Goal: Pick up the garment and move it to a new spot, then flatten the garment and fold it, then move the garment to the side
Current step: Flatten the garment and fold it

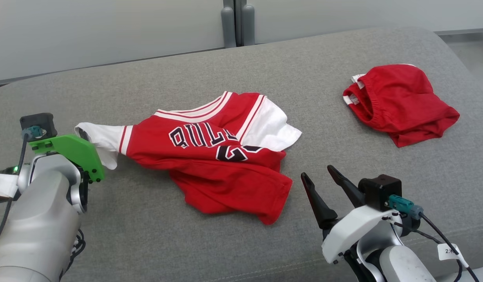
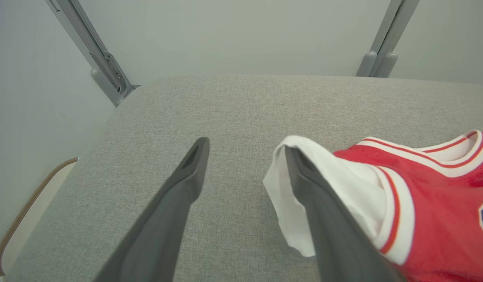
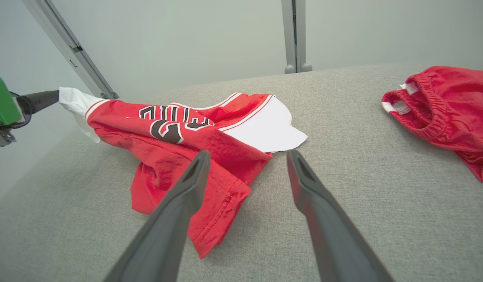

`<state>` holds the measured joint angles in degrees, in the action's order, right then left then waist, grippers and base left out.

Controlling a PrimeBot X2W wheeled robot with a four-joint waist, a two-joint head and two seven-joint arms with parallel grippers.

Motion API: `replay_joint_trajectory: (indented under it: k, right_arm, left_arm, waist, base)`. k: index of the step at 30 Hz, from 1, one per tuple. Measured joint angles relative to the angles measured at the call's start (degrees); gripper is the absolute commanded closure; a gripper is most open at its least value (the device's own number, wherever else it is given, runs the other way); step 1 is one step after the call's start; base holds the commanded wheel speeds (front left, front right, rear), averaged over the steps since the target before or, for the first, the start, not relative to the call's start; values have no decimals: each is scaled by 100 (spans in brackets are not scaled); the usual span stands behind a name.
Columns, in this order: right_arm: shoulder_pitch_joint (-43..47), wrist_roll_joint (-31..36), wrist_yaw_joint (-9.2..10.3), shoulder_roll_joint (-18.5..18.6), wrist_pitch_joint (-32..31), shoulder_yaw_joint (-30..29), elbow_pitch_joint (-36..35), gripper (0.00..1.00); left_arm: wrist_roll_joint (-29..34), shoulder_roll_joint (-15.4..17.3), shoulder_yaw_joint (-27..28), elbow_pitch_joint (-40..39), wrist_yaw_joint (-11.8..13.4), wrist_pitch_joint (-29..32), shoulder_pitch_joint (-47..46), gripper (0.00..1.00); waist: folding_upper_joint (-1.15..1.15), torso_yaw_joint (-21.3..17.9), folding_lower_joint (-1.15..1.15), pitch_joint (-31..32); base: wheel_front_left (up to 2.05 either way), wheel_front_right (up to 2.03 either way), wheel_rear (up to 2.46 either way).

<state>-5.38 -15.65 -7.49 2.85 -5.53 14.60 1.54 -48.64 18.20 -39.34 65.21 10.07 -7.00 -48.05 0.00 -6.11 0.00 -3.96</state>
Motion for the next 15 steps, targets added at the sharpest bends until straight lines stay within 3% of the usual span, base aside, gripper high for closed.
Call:
replay_joint_trajectory:
  k: [7, 15]
  right_arm:
    - [64, 16, 0, 0, -45, -33, -8, 0]
    - [179, 24, 0, 0, -102, -52, -43, 0]
  left_arm:
    - [-189, -52, 75, 155, -400, 168, -113, 0]
    - [-410, -162, 238, -80, -508, -35, -174, 0]
  waist:
    - [0, 251, 0, 92]
    - [0, 578, 0, 222]
  base:
    - [0, 0, 0]
    - [0, 0, 0]
